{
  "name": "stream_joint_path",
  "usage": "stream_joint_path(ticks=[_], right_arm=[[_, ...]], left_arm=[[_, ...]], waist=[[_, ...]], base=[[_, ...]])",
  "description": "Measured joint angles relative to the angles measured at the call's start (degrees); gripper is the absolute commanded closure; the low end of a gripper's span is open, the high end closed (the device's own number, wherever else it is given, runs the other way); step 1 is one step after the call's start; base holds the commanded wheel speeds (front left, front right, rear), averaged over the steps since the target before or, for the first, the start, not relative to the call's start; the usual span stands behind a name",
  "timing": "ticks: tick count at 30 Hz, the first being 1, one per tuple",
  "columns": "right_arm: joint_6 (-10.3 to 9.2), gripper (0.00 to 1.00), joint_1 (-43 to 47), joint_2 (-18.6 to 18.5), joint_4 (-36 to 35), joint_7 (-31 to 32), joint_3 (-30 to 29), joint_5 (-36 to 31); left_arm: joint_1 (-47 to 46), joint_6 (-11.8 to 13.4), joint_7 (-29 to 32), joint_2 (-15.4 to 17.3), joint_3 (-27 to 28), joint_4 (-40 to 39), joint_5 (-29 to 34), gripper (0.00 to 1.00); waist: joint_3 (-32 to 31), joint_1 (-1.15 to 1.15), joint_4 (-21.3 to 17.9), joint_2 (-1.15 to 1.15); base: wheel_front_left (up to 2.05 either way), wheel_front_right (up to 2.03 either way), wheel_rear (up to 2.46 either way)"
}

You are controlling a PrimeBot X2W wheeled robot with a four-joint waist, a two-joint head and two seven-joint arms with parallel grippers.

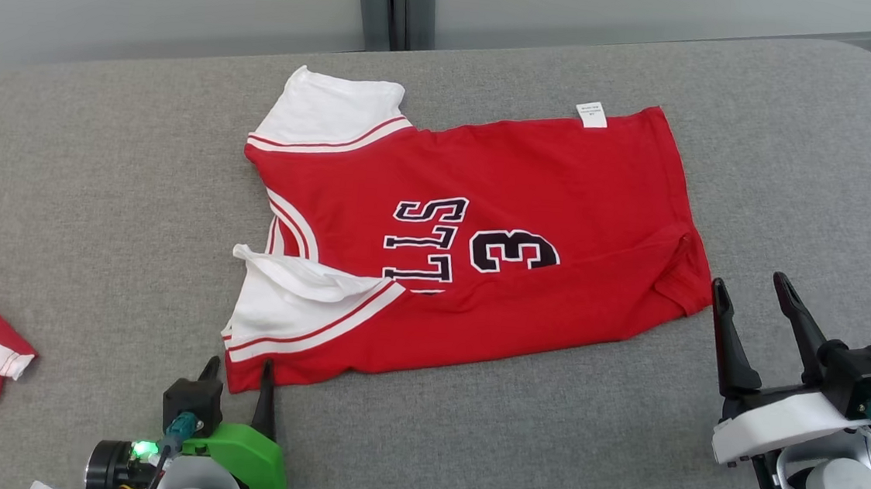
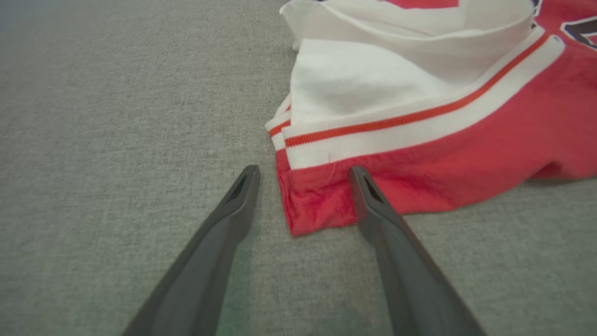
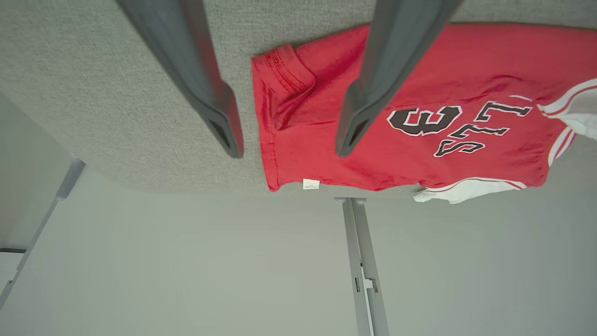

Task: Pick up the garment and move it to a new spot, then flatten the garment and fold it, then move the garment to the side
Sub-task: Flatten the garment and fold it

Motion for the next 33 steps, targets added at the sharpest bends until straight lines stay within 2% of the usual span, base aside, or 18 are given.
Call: stream_joint_path(ticks=[1, 4, 8, 12, 14, 18, 24, 33], right_arm=[[0.0, 0.0, -0.01, 0.0, 0.48, -0.01, 0.0, 0.07], [0.0, 0.0, -0.21, 0.04, 3.79, -0.02, -0.66, -0.13], [0.0, 0.0, -1.93, 0.59, 10.31, 0.91, -3.05, -3.24], [0.0, 0.0, -5.57, 1.96, 15.9, 1.86, -4.75, -7.0], [0.0, 0.0, -7.44, 1.91, 18.53, 1.83, -4.54, -11.28], [0.0, 0.0, -10.22, 2.33, 23.64, 1.75, -6.31, -16.82], [0.0, 0.0, -13.79, 2.7, 31.5, 1.74, -13.04, -23.26], [0.04, 0.0, -16.47, 4.74, 36.28, 0.71, -22.76, -26.91]], left_arm=[[-0.27, -0.16, 0.0, 0.0, -0.01, 0.09, 0.01, 1.0], [-0.86, -0.34, 0.02, -0.04, -0.23, -1.18, 0.03, 1.0], [-0.92, -0.52, 0.04, -0.03, -0.33, -7.98, 0.3, 1.0], [-0.41, -1.23, 0.04, -0.01, -1.9, -13.25, 1.0, 1.0], [0.05, -1.53, 0.04, 0.0, -3.18, -14.59, 1.16, 1.0], [0.15, -1.7, 0.04, 0.0, -5.41, -15.84, 1.1, 1.0], [-0.24, -1.59, 0.04, 0.0, -7.34, -16.57, 0.76, 1.0], [-0.5, -1.2, 0.04, -0.01, -7.35, -16.72, 0.78, 1.0]], waist=[[0.06, 0.0, 0.0, 0.0], [0.13, 0.0, 0.39, 0.0], [0.21, 0.0, 1.71, 0.0], [0.65, 0.0, 3.43, 0.0], [1.05, 0.0, 4.4, 0.0], [1.89, 0.0, 6.15, 0.0], [3.41, 0.0, 8.39, 0.0], [3.74, 0.0, 8.18, 0.0]], base=[[0.0, 0.0, 0.0], [0.0, 0.0, 0.0], [0.0, 0.0, 0.0], [0.0, 0.0, 0.0], [0.0, 0.0, 0.0], [0.0, 0.0, 0.0], [0.0, 0.0, 0.0], [0.0, 0.0, 0.0]])
